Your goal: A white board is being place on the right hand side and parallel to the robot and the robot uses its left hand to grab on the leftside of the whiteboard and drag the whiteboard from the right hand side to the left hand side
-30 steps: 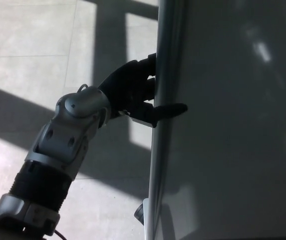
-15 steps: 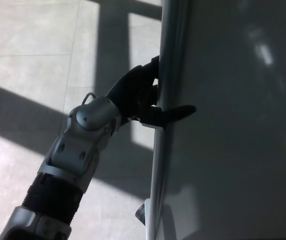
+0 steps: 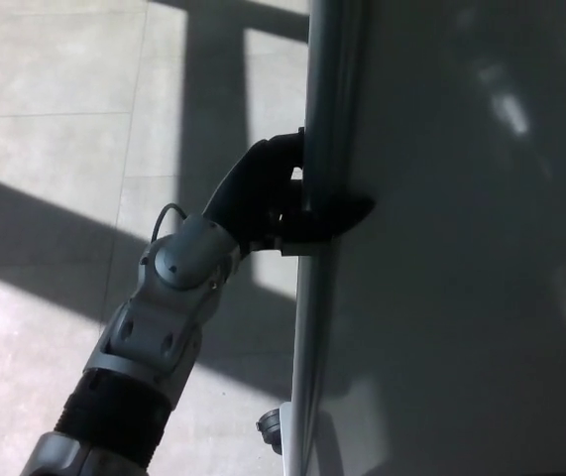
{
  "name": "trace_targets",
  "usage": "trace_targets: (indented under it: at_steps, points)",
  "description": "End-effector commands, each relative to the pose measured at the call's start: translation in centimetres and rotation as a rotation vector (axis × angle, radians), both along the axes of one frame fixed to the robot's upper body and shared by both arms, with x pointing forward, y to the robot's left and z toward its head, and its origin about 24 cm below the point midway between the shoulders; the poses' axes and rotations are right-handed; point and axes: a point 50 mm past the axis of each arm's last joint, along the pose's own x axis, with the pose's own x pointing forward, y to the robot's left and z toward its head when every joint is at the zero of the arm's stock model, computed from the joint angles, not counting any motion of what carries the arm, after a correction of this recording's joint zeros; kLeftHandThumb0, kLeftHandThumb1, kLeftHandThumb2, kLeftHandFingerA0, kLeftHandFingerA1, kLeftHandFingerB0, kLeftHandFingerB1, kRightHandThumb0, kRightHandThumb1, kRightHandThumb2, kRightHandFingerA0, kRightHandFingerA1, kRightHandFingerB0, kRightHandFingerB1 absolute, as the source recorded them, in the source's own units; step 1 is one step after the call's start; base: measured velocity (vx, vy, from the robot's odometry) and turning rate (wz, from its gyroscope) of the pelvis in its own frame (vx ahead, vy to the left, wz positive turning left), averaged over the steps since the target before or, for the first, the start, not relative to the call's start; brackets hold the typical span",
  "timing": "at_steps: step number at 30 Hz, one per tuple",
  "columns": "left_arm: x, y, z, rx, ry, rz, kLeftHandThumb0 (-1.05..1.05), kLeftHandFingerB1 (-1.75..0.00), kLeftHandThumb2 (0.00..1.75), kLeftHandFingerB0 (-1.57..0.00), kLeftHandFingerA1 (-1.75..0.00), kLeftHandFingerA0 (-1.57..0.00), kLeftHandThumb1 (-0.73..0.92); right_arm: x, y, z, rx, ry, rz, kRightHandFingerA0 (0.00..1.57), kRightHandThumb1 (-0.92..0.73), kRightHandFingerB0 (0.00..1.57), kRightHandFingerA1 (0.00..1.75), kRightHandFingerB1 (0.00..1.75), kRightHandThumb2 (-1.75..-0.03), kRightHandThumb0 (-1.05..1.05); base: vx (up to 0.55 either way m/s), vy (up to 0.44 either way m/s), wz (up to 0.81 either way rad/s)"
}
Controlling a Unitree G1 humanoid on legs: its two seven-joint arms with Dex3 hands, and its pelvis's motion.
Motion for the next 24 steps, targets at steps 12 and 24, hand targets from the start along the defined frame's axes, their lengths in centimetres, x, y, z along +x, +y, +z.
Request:
trace_targets:
  at_steps: [12, 24]
  points:
    - [-0.7, 7.6, -0.6, 0.109, 0.077, -0.079, -0.07, -0.65, 0.64, -0.85, -0.65, -0.93, 0.80, 0.3, -0.8, 0.7, -0.032, -0.022, -0.011, 0.88, -0.74, 0.47, 0.92, 0.52, -0.62, -0.81, 0.00, 0.000, 0.00]
    - [-0.5, 13.8, 1.4, 0.337, 0.205, -0.247, -0.12, -0.66, 0.61, -1.01, -0.80, -0.98, 0.71, 0.6, -0.7, 0.8, -0.039, -0.025, -0.001, 0.87, -0.75, 0.49, 0.91, 0.54, -0.62, -0.81, 0.00, 0.000, 0.00]
